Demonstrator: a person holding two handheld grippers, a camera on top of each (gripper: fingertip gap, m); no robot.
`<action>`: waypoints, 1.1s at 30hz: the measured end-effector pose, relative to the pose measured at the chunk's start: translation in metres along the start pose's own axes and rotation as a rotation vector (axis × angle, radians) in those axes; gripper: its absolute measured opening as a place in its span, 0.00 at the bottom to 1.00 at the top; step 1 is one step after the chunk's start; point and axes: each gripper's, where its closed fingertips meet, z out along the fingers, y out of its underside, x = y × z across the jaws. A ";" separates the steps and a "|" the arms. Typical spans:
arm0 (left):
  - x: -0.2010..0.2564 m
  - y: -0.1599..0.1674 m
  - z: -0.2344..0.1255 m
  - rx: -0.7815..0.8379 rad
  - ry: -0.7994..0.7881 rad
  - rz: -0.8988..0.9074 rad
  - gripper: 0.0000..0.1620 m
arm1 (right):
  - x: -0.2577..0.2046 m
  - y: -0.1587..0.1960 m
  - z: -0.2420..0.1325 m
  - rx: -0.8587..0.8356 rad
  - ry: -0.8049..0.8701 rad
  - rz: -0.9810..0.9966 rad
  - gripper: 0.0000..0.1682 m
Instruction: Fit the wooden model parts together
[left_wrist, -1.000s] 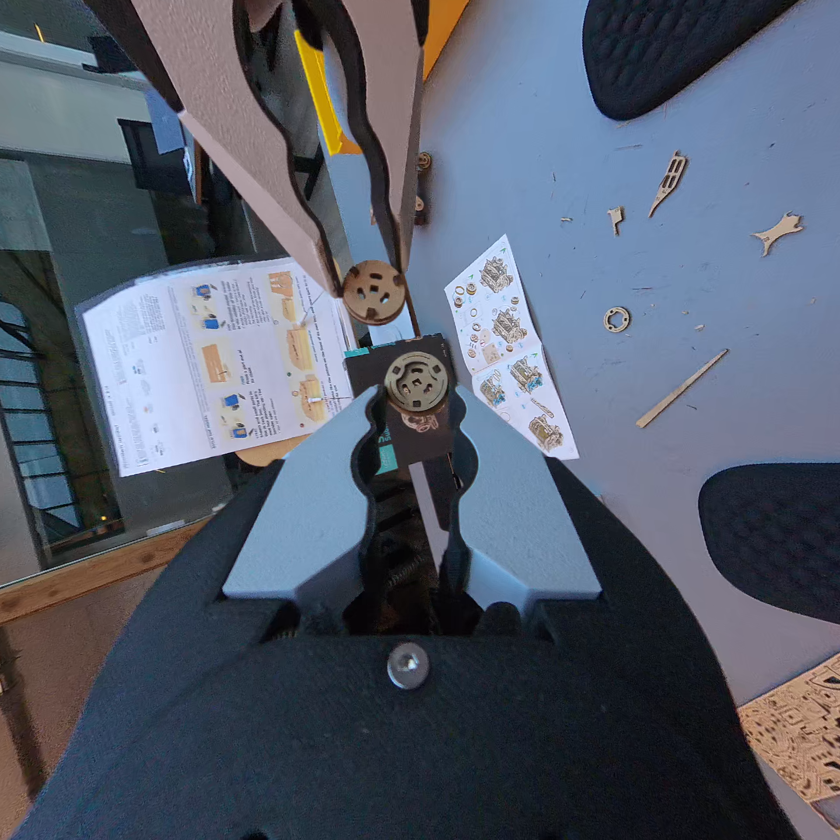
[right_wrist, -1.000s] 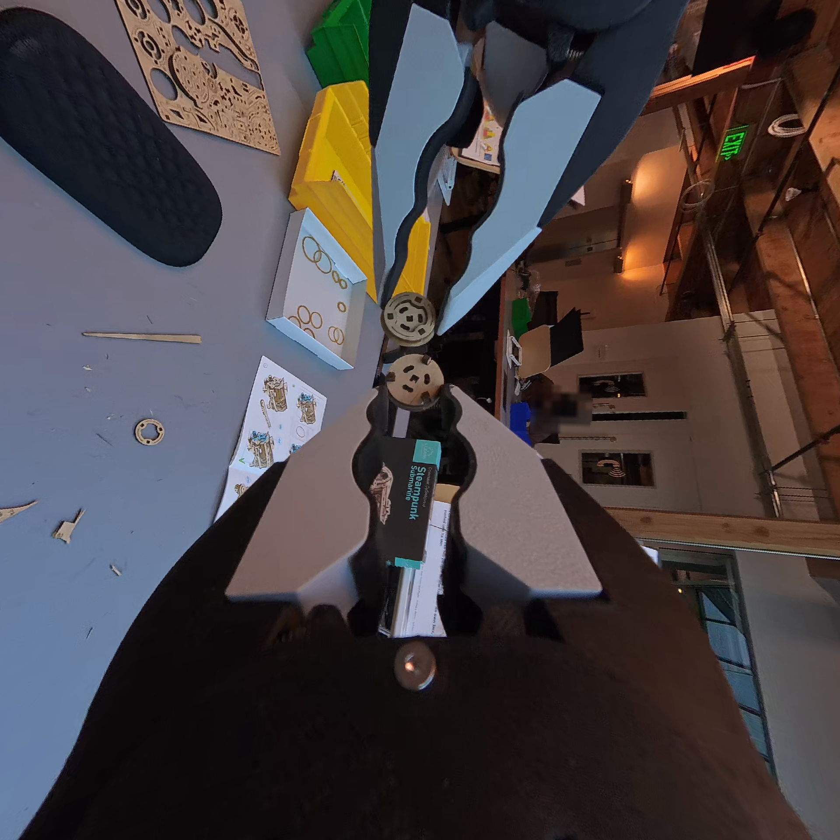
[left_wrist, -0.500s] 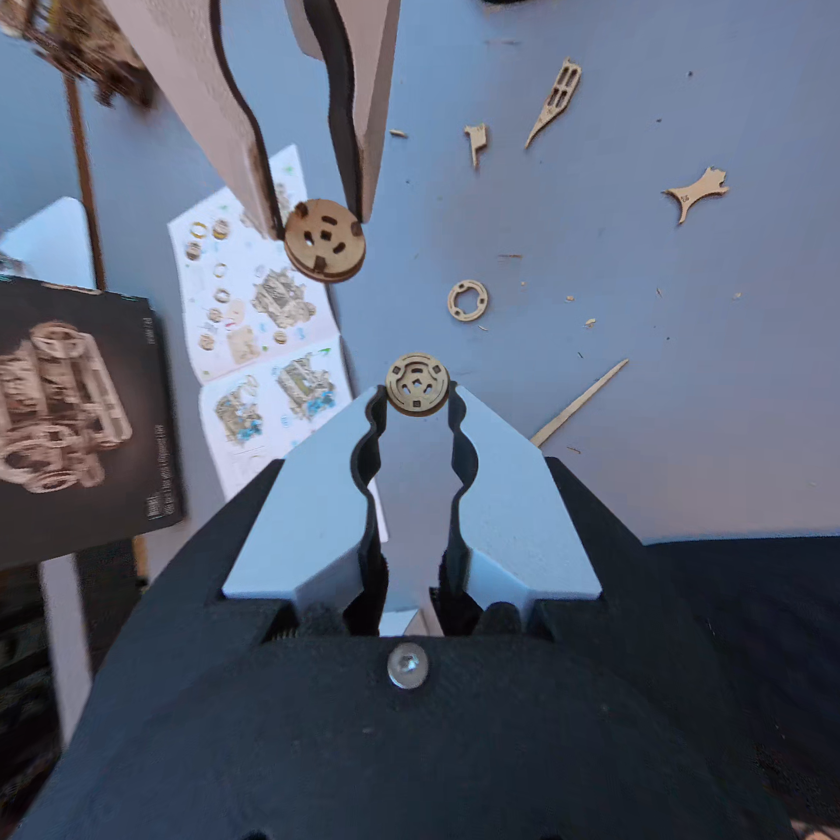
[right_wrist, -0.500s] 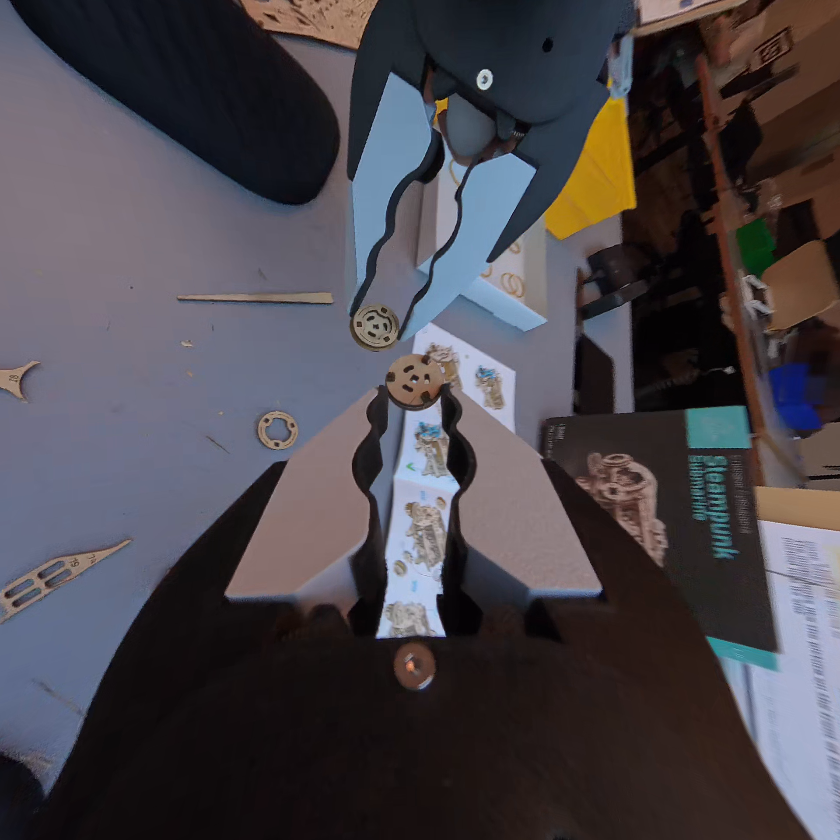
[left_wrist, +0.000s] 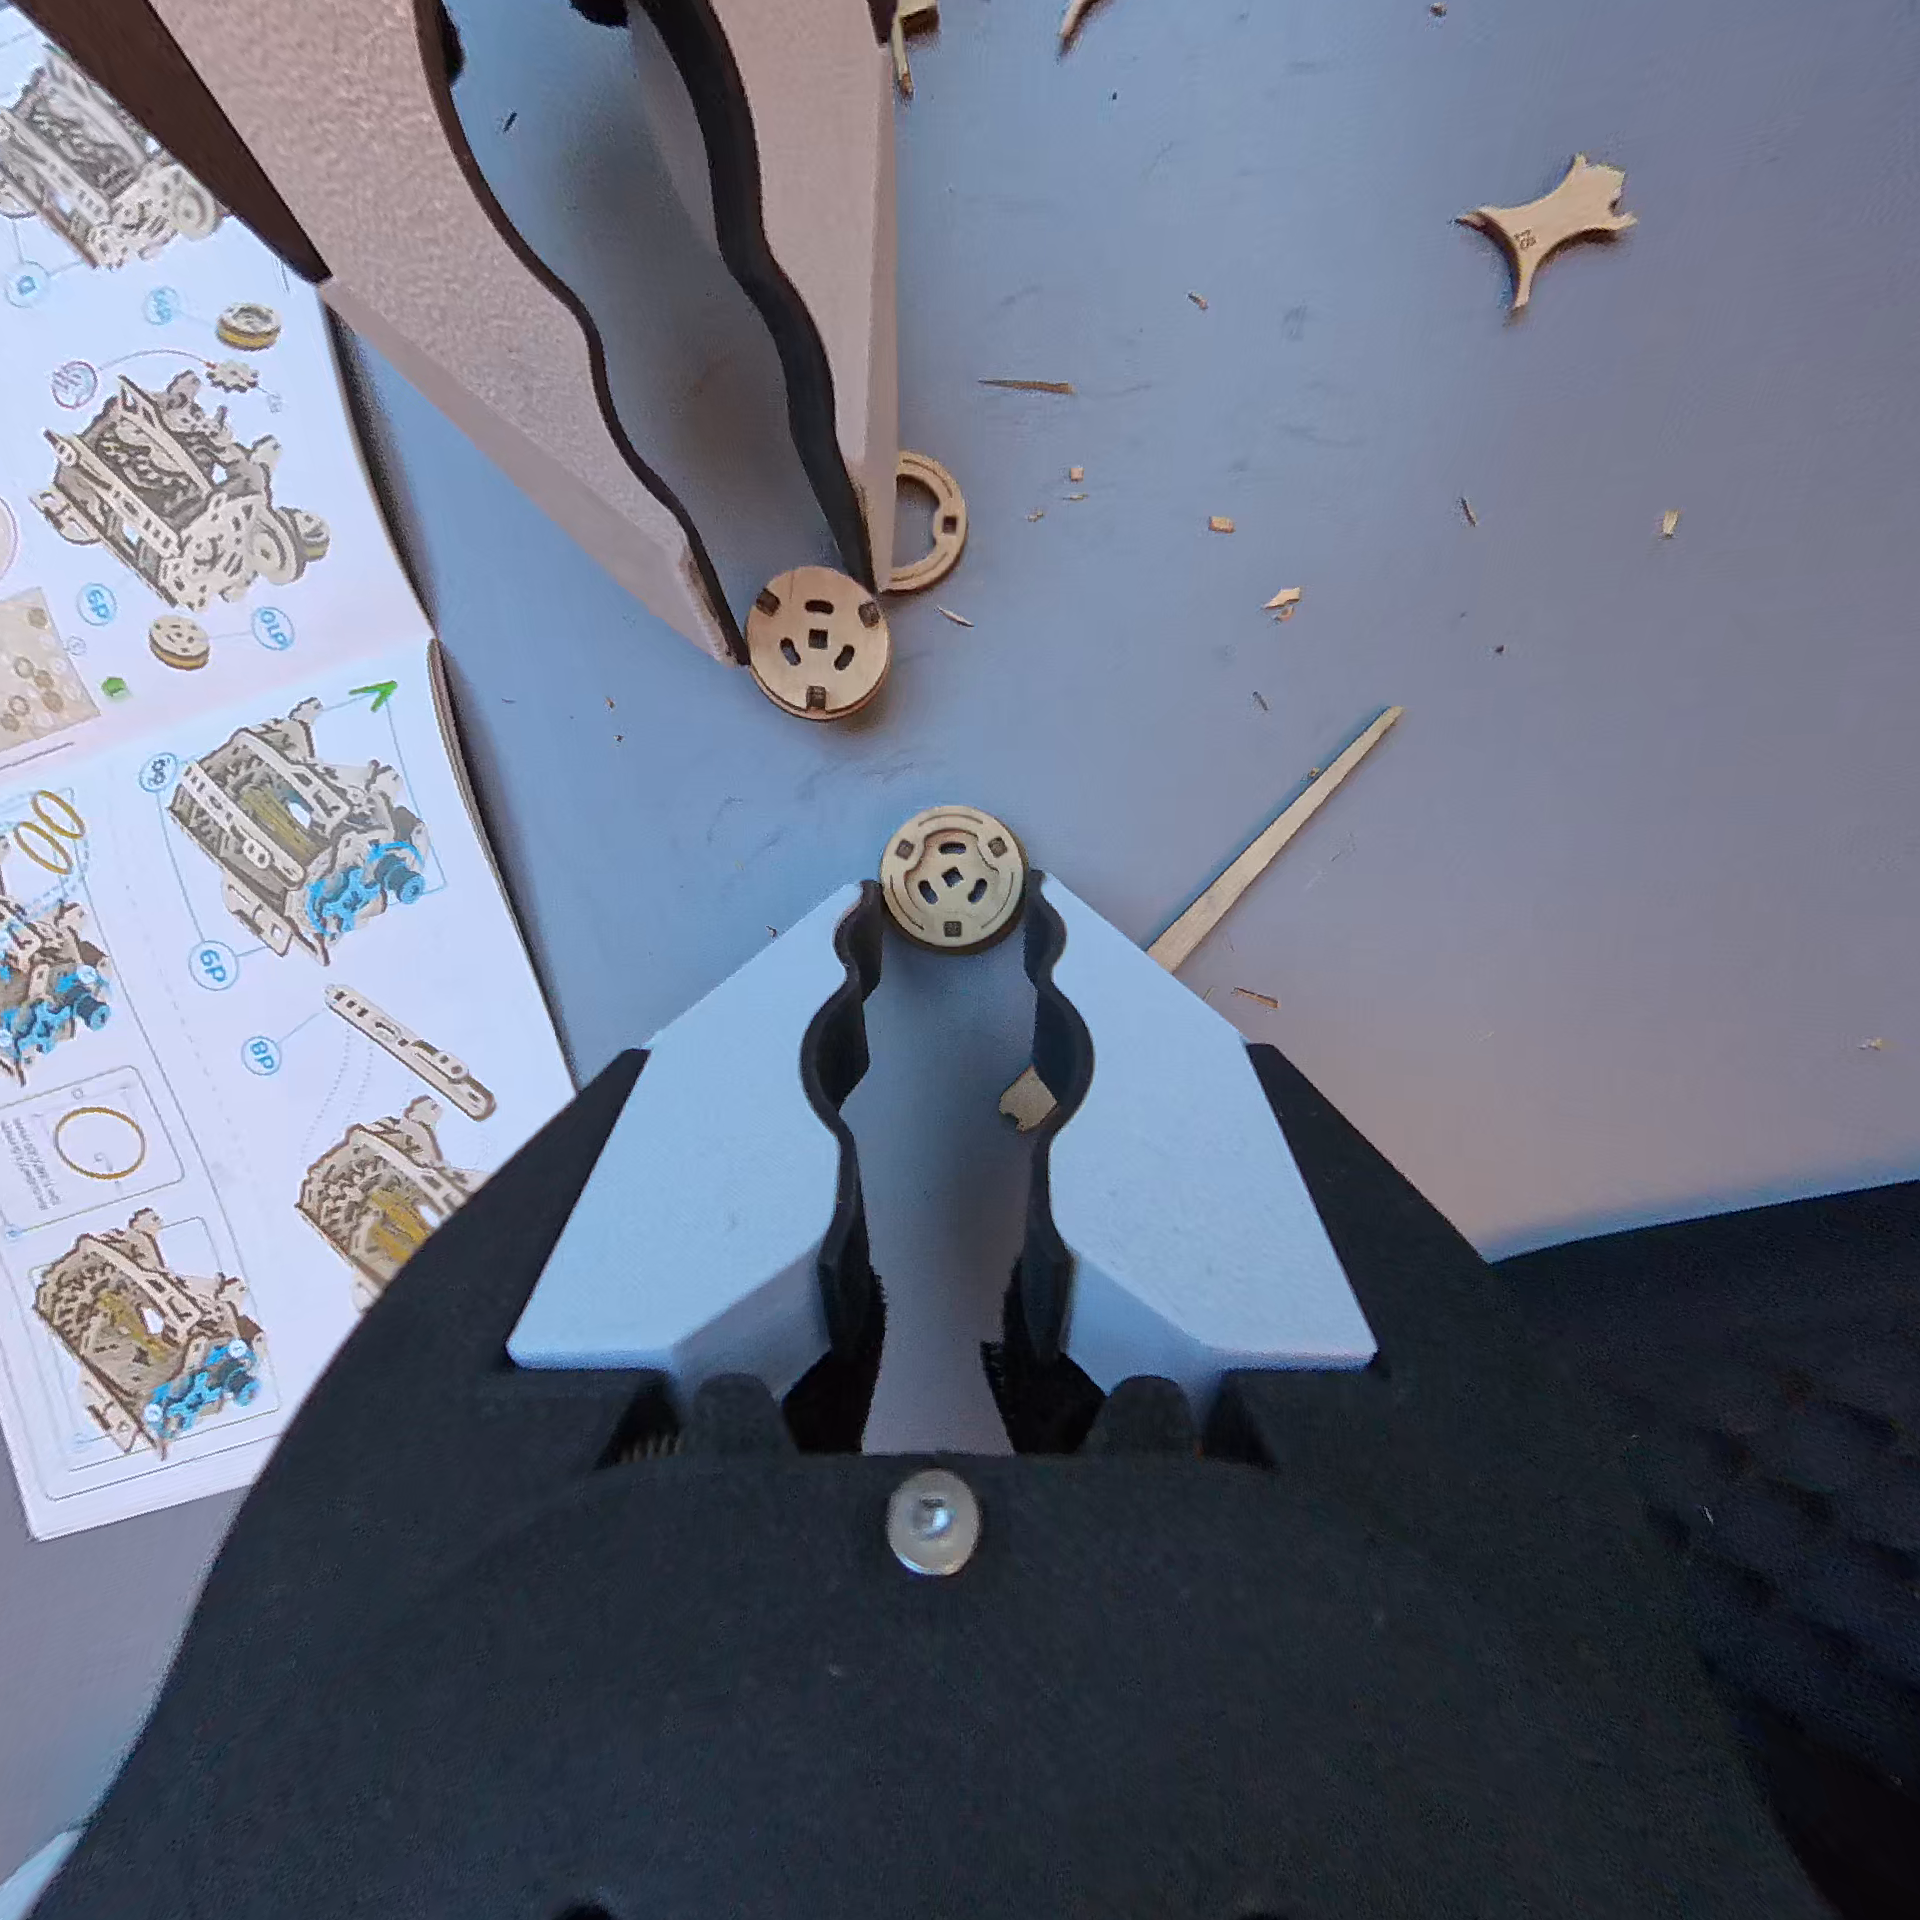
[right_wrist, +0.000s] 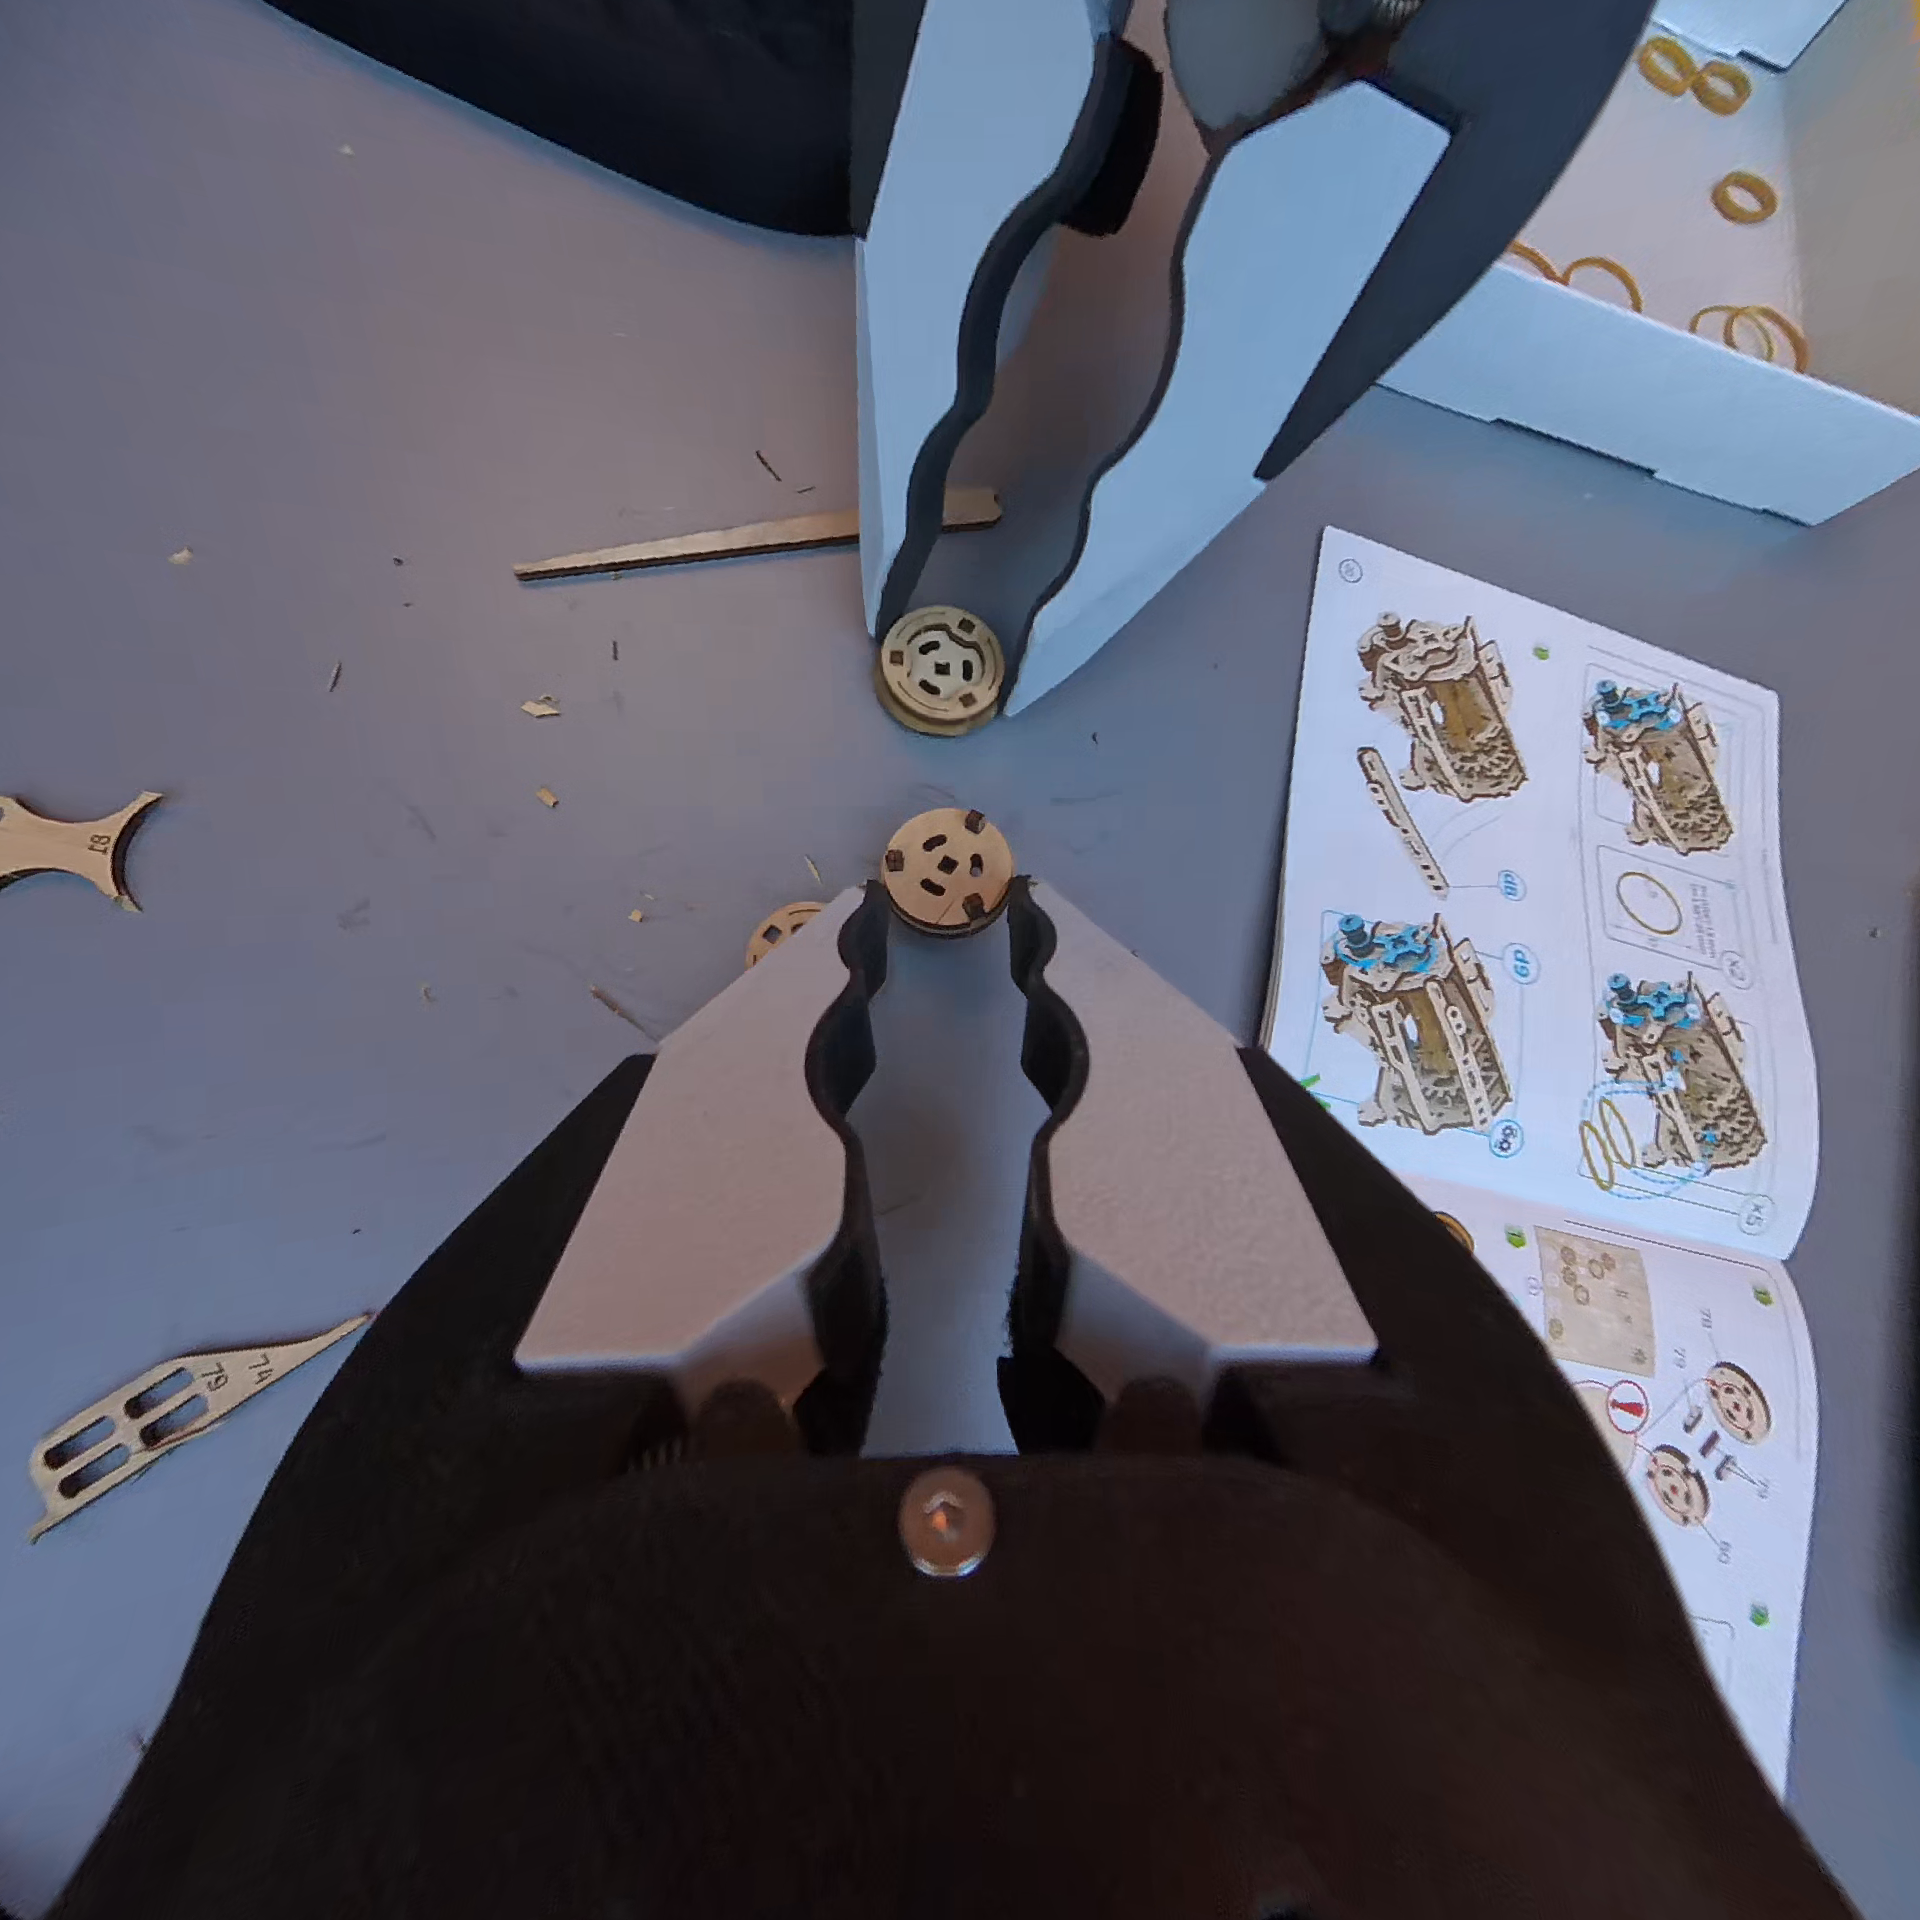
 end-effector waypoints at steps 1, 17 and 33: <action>0.001 0.000 0.000 0.019 0.007 -0.012 0.16 | 0.001 0.001 0.001 0.002 0.000 0.008 0.13; 0.002 -0.001 0.000 0.096 0.019 -0.067 0.16 | -0.003 0.007 0.010 0.082 -0.117 0.166 0.14; -0.009 -0.004 -0.002 -0.088 -0.256 0.176 0.16 | 0.002 -0.001 0.009 0.004 0.163 -0.272 0.13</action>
